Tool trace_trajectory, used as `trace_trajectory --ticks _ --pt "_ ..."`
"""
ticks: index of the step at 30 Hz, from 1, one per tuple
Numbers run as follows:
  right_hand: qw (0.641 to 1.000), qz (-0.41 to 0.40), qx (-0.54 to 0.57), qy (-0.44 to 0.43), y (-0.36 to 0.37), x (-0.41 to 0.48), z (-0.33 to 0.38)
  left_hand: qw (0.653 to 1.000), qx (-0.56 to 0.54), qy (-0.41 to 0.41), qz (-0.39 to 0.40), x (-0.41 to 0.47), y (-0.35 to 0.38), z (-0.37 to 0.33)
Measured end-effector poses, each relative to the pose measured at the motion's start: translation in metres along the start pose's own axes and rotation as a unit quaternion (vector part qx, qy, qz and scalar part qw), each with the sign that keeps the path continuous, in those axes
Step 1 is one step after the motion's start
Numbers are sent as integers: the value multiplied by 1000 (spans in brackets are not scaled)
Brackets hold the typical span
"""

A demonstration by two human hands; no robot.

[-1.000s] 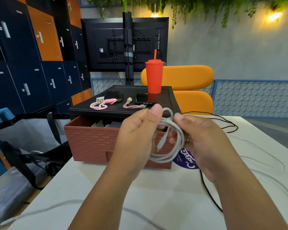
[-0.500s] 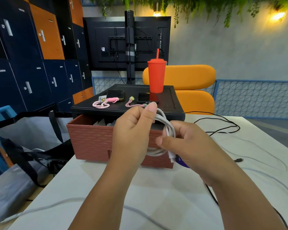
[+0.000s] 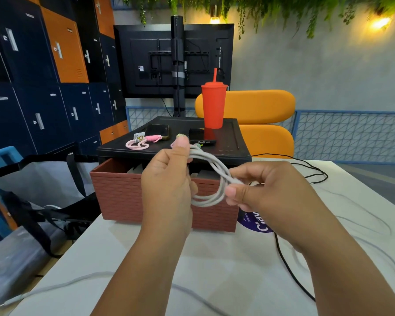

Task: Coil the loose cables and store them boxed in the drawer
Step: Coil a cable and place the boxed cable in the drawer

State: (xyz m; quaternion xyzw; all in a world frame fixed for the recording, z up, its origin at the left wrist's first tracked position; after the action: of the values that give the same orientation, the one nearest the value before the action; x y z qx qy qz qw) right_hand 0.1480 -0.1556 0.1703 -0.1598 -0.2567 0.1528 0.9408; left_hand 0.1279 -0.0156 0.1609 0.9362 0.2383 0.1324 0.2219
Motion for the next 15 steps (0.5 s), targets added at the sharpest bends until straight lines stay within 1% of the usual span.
trace_trajectory --ticks 3,6,8,10,12,15 --pt "999 -30 17 32 -9 2 -7 997 -67 16 -24 7 -16 -16" --pt "994 -66 89 11 -14 1 -4 997 -79 24 -10 12 -21 -24" --pt "992 -70 107 -9 -9 2 1 997 -72 20 15 9 -12 -20" --pt "994 -56 89 -28 -1 3 4 997 -60 12 43 4 -3 -13" --pt "997 -42 40 -56 7 2 6 997 -44 1 61 1 4 -6" --pt "990 -67 -49 -112 13 0 10 996 -26 -14 79 -3 9 0"
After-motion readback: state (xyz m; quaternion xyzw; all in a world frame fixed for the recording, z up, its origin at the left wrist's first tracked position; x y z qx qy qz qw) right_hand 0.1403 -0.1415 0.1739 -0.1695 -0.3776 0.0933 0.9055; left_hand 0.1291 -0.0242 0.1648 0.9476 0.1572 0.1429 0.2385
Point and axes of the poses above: each hand's wrist, its own x-axis towards the middle knuckle, its own y-axis out of the palm, z = x × y, the point moved 3 cm from there along x, towards the middle knuckle, and after that the axes turned 10 degrees about -y, right-handed, at the moved point
